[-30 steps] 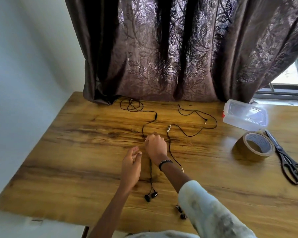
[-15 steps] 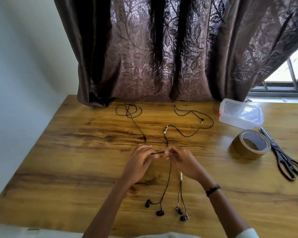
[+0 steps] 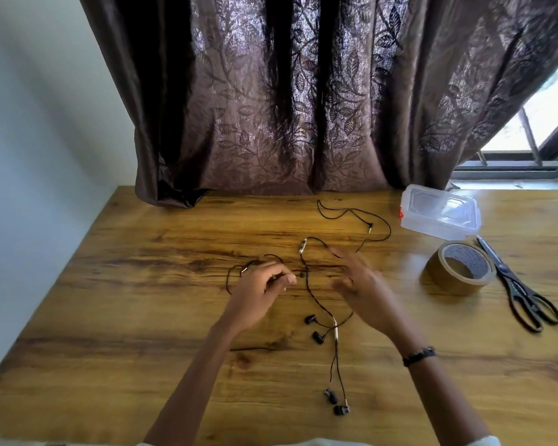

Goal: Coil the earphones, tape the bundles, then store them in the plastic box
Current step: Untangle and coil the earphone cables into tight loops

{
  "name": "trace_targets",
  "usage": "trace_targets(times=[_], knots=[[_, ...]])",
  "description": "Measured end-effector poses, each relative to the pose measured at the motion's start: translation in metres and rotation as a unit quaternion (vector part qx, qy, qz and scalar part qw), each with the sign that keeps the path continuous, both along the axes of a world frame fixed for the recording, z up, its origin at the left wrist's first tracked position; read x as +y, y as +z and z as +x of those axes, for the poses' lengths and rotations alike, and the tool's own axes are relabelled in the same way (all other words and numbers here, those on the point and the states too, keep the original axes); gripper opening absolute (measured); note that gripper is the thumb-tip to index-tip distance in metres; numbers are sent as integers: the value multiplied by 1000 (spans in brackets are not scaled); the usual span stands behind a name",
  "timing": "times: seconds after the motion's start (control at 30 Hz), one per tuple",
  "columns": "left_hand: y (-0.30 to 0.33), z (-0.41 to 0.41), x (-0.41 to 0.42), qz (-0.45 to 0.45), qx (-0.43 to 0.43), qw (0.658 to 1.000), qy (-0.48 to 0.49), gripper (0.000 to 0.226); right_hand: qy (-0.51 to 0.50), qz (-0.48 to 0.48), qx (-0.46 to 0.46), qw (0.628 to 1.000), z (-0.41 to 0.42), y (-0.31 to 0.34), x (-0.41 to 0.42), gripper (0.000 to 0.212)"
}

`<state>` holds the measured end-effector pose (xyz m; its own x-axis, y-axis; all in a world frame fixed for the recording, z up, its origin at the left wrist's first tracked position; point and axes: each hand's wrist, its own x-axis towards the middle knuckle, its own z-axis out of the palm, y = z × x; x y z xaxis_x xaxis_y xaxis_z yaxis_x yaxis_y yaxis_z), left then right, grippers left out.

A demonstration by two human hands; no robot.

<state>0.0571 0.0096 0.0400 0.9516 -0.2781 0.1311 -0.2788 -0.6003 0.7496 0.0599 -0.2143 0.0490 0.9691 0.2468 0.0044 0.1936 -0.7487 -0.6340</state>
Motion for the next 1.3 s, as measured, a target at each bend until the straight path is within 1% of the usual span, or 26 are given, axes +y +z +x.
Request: trace_targets(times=[0.03,0.07,0.1,0.13,0.17,0.2,0.23,0.33,0.47,0.53,0.57,0.6,0.63,0.67,0.7,0.77,0.83,0.87,0.9,0.97,1.03,1.13,1.17,1.23,1.27,1.3], knots=[[6,0,-5,-10,3,1000,-13,24,62,23,22,998,-1,6,14,54],[11,0,-9,-19,6,1000,-22,24,108,30,21,993,0,8,26,43],[16,1,-11,-28,10,999,-26,22,126,33,2,991,1,9,35,30],[20,1,-11,-36,15,999,-25,20,125,48,-18,991,2,9,38,24],[23,1,-9,-45,24,999,-17,18,116,62,-39,991,4,9,38,30],[26,1,-6,-54,32,998,-3,17,102,75,-56,990,5,9,33,34],[27,1,-1,-61,38,997,13,17,84,87,-68,990,6,9,27,33],[30,1,18,-79,48,995,49,19,6,94,-102,990,14,8,-6,17],[35,1,34,-119,77,988,65,21,-158,26,-99,982,23,3,-49,17],[41,2,33,-140,92,984,64,18,-192,-51,-55,978,24,1,-60,22],[45,3,30,-151,96,982,62,18,-177,-91,-19,980,23,5,-59,32],[50,4,26,-161,97,980,60,18,-144,-111,2,983,22,8,-55,47],[56,5,21,-171,97,979,59,18,-106,-101,8,989,22,15,-47,62],[62,7,16,-181,95,977,56,18,-69,-57,0,996,22,26,-36,69],[70,9,10,-188,92,977,50,18,-28,7,-17,999,21,41,-21,69],[84,11,-1,-196,80,977,34,19,58,96,-49,993,19,69,7,59],[97,13,-8,-204,64,976,22,16,108,122,-80,983,19,89,27,35],[103,14,-10,-210,58,976,18,15,110,131,-104,980,20,95,30,22],[107,15,-9,-218,56,974,16,15,97,145,-129,976,22,100,30,16],[115,15,-5,-226,57,972,15,18,46,178,-170,968,28,104,19,15],[121,14,3,-228,68,971,13,22,-21,228,-179,957,37,111,2,14],[129,12,16,-249,91,964,15,28,-146,288,-214,922,46,121,-29,12],[132,12,19,-255,98,962,18,29,-187,275,-221,917,48,122,-38,13],[139,12,20,-265,116,957,22,28,-239,185,-204,931,54,119,-50,16],[143,13,19,-275,128,953,25,27,-246,123,-192,942,56,117,-52,18],[146,14,17,-289,139,947,27,26,-228,74,-193,952,58,118,-50,23]])
